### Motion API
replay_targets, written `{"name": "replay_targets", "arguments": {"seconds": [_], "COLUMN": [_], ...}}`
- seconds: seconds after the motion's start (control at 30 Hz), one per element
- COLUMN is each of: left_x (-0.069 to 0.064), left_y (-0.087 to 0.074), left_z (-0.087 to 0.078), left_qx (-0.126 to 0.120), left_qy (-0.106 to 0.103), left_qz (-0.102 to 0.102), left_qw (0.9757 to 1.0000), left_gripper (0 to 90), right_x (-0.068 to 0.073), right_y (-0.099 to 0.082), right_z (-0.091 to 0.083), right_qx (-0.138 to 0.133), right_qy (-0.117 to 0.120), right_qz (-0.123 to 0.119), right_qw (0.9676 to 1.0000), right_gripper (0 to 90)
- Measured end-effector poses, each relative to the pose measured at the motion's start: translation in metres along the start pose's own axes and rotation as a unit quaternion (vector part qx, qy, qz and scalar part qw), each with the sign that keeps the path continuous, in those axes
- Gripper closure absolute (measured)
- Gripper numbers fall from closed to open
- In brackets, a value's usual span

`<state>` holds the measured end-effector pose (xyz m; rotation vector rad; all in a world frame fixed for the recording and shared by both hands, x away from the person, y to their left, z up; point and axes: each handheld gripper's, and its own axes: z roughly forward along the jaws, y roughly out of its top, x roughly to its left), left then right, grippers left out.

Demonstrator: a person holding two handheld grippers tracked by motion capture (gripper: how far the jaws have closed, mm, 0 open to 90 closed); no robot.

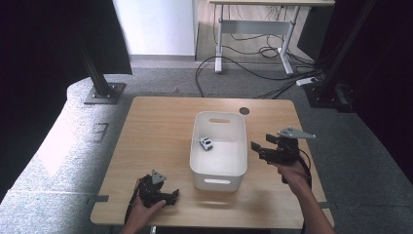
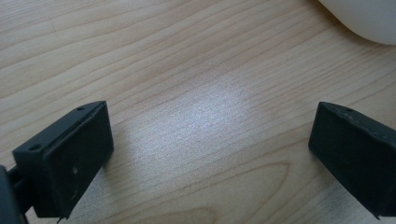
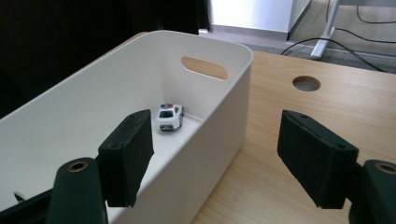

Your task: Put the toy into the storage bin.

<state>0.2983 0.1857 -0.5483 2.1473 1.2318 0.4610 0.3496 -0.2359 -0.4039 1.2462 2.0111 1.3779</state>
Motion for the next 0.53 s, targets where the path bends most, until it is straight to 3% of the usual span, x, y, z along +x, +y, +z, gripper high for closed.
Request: {"name": "replay_targets", "arguments": {"seconds": [0.3, 0.53], "left_x": [0.000, 0.000], "left_y": [0.000, 0.000], "left_z": [0.000, 0.000], "left_qx": [0.000, 0.000], "left_qy": [0.000, 0.000], "left_qz": [0.000, 0.000], "left_qw": [1.0000, 1.0000], "left_gripper": [0.0, 0.0], "right_x": [-0.016, -0.017], "right_y": [-0.023, -0.030], "right_z": [-0.010, -0.014], "right_qx": [-0.007, -0.016], "right_qy": [-0.011, -0.019], "right_qz": [0.013, 0.007], "right_qw": [0.9998, 0.9997], "right_gripper": [26.5, 25.7]}}
